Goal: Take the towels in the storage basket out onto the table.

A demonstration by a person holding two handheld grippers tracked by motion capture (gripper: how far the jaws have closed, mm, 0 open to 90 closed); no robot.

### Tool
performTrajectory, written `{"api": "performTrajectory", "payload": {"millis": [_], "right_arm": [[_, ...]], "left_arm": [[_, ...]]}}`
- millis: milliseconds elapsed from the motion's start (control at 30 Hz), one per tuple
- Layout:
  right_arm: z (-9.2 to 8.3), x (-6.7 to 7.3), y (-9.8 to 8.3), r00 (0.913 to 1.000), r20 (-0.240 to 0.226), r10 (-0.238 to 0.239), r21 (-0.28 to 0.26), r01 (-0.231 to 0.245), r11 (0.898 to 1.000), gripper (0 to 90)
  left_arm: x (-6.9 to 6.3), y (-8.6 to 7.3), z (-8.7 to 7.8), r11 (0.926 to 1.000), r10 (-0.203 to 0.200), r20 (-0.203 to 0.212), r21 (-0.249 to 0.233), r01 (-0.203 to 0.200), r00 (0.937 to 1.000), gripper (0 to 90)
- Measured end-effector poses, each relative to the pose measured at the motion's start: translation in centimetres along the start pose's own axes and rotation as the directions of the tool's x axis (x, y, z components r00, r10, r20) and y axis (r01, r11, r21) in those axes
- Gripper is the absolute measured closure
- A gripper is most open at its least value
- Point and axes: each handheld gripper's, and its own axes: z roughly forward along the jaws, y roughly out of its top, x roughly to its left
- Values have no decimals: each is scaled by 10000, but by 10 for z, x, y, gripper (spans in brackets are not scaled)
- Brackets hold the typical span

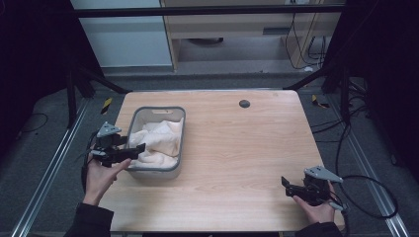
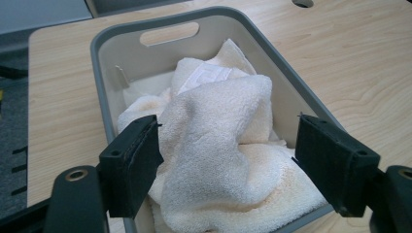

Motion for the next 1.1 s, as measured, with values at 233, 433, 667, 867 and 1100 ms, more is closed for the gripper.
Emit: {"api": "performTrajectory", "payload": {"millis": [233, 433, 667, 867, 1100], "right_arm": [[0, 0, 0, 10000, -45, 64, 74, -63, 10000, 90], [2, 0, -1, 10000, -34, 9, 175, -8, 9998, 87], [3, 0, -1, 10000, -61, -11, 306, 13, 9995, 85], [4, -1, -1, 9999, -97, -29, 356, 32, 9994, 84], [4, -1, -1, 9999, -117, -23, 389, 27, 9992, 82]], "left_arm": [[0, 10, 5, 9981, 258, -47, 564, -255, 9997, 234], [1, 12, 13, 9940, 292, 39, 1052, -295, 9996, 229], [4, 14, 24, 9843, 456, -23, 1706, -446, 9990, 221], [4, 15, 32, 9767, 541, -52, 2080, -519, 9985, 209], [5, 14, 41, 9684, 645, 45, 2409, -637, 9979, 207]]}}
